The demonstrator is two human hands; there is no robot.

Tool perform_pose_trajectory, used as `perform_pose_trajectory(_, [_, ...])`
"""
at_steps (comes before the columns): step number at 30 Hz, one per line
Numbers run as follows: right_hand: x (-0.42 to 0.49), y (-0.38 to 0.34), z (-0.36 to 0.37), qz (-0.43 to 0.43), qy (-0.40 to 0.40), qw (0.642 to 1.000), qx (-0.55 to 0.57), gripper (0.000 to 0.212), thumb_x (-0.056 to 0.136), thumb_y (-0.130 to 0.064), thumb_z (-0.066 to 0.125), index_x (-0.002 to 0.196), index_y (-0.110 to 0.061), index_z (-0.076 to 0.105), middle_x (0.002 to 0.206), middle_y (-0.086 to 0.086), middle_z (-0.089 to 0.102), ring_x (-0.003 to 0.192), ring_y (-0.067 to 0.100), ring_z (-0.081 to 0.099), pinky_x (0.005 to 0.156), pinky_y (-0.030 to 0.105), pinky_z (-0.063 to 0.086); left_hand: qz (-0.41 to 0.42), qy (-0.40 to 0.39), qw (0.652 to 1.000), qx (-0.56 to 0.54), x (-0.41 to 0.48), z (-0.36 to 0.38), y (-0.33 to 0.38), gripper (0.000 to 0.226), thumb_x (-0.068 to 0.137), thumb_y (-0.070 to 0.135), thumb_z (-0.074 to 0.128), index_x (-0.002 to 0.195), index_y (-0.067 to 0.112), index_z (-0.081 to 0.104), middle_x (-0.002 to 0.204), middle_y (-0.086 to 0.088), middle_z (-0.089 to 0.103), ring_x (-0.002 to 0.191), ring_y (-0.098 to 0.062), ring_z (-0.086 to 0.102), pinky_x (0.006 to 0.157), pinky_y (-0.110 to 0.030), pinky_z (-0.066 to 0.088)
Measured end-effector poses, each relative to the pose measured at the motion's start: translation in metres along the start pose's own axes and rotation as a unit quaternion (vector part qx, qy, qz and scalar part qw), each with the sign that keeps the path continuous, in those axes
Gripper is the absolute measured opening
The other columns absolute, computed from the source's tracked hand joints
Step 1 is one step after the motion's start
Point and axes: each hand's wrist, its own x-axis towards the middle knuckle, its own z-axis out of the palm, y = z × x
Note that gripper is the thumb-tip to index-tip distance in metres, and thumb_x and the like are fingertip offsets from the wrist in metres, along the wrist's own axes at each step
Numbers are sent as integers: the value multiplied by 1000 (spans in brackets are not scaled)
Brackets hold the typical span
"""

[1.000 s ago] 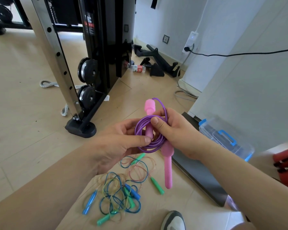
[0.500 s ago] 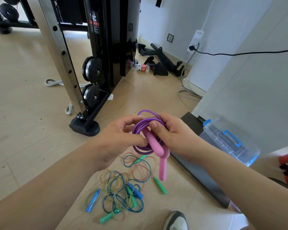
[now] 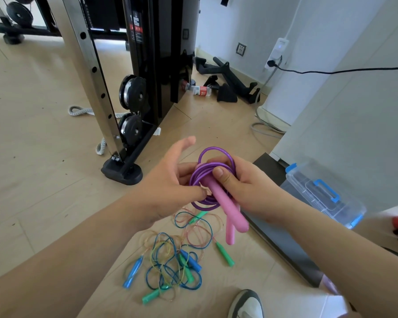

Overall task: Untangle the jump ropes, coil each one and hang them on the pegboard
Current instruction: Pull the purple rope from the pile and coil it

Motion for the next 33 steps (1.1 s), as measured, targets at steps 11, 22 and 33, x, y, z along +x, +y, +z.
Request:
perform_pose_trajectory(11, [1, 8, 1, -19, 37, 999, -21, 15, 104, -40, 56, 107, -29, 66, 88, -13, 70, 78, 4, 62, 72, 21, 48, 2, 5, 1000, 13, 0, 5, -2, 56, 73, -11, 68, 116, 24, 73, 102, -4, 78, 91, -15, 70, 93, -39, 57])
perform_pose_trajectory(22, [0, 7, -4, -6, -4, 1000, 7, 40, 84, -63, 60, 103, -29, 66, 90, -6, 72, 83, 19, 67, 80, 47, 58, -45, -125, 991, -6, 0, -8, -3, 66, 80, -19, 65, 134, 18, 60, 123, -26, 68, 105, -28, 65, 93, -42, 52])
perform_pose_trajectory(33, [6, 2, -5, -36, 32, 984, -173, 19, 100, -37, 62, 104, -18, 60, 89, -3, 67, 82, 16, 62, 71, 33, 51, -121, -32, 991, 48, -8, 15, -16, 73, 86, 0, 76, 149, 14, 42, 90, -15, 79, 80, -30, 78, 73, -39, 65])
